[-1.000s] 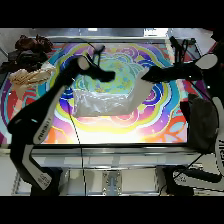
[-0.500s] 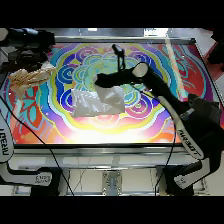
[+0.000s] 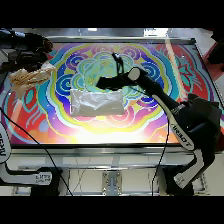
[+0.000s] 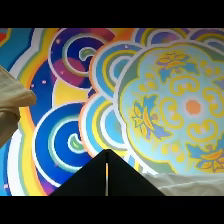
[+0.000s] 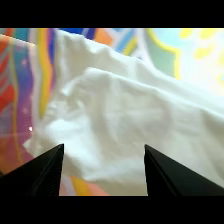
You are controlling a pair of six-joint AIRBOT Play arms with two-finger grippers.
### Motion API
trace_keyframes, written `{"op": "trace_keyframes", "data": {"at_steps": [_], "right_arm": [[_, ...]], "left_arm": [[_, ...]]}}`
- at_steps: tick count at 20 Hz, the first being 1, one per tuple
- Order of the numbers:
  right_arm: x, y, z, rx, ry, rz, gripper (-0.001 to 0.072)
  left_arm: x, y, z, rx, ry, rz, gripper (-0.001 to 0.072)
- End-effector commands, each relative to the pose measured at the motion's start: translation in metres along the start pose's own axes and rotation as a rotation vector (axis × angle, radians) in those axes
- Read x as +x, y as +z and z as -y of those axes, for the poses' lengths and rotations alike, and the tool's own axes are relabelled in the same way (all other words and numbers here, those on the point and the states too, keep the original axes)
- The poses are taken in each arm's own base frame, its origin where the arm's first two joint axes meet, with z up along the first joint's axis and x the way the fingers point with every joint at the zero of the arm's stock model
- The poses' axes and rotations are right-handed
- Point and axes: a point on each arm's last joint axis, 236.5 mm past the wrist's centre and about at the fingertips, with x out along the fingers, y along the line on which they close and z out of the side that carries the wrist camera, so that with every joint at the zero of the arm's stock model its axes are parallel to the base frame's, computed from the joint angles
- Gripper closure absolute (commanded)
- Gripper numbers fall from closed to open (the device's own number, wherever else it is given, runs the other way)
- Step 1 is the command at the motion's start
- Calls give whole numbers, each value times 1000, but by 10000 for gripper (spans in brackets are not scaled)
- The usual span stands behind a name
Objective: Fold the shirts.
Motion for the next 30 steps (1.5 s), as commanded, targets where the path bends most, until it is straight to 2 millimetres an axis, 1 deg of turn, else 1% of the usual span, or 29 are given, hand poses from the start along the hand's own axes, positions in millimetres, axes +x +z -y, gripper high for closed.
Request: {"op": "trace_keyframes", "data": {"at_steps": [1, 2, 3, 4, 5, 6, 7, 9, 10, 11, 13, 15, 16, 17, 18, 19, 20, 21, 22, 23, 24, 25, 26, 27, 28, 29, 30], "right_arm": [[-35, -32, 111, 170, -196, -173, 147], [-35, -37, 128, 205, -192, -177, 101], [-32, -44, 143, 250, -189, -181, 97], [-27, -54, 150, 277, -166, -200, 96], [-20, -63, 152, 303, -119, -225, 96], [-12, -67, 146, 328, -44, -236, 96], [-3, -67, 136, 342, 34, -233, 95], [12, -57, 113, 360, 176, -199, 95], [18, -53, 104, 379, 223, -184, 94], [24, -52, 98, 391, 253, -179, 94], [36, -57, 92, 390, 256, -184, 95], [44, -63, 80, 385, 273, -201, 103], [46, -65, 73, 361, 283, -208, 139], [46, -63, 62, 339, 305, -208, 284], [44, -56, 53, 306, 331, -191, 416], [40, -44, 43, 291, 360, -163, 631], [34, -29, 38, 272, 376, -126, 678], [23, -9, 38, 255, 372, -79, 678], [8, 12, 42, 251, 357, -26, 678], [-14, 34, 56, 236, 305, 33, 679], [-39, 52, 75, 234, 228, 79, 679], [-72, 66, 101, 233, 123, 128, 679], [-107, 74, 128, 232, 15, 162, 680], [-147, 73, 155, 236, -99, 185, 681], [-185, 66, 181, 249, -200, 189, 681], [-226, 51, 208, 280, -315, 176, 681], [-262, 31, 233, 320, -425, 149, 681]], "left_arm": [[0, 0, -2, 1, 6, 0, 688], [0, 1, -2, 0, 6, 5, 688], [0, 2, -2, 0, 6, 11, 688], [0, 3, -2, 0, 7, 12, 688], [0, 3, -2, 1, 7, 13, 688], [0, 3, -3, 1, 8, 14, 688], [0, 3, -3, 1, 8, 14, 688], [0, 4, -3, 18, 8, 17, 688], [0, 4, -3, 20, 10, 19, 688], [0, 4, -4, 30, 12, 18, 687], [0, 4, -4, 47, 13, 18, 688], [0, 4, -4, 47, 14, 18, 687], [0, 4, -4, 47, 15, 17, 688], [0, 4, -4, 48, 16, 17, 688], [0, 4, -4, 48, 15, 16, 688], [0, 4, -4, 48, 16, 16, 687], [0, 4, -5, 48, 16, 15, 687], [0, 3, -5, 48, 17, 14, 688], [0, 3, -5, 48, 16, 12, 688], [0, 2, -4, 48, 15, 8, 688], [0, 1, -4, 47, 14, 3, 688], [0, 0, -4, 47, 14, -1, 688], [0, -1, -4, 46, 13, -3, 688], [0, -1, -4, 44, 12, -2, 688], [0, -1, -4, 42, 11, -2, 688], [0, 0, -3, 36, 8, -1, 688], [0, 0, -3, 25, 8, 2, 687]]}}
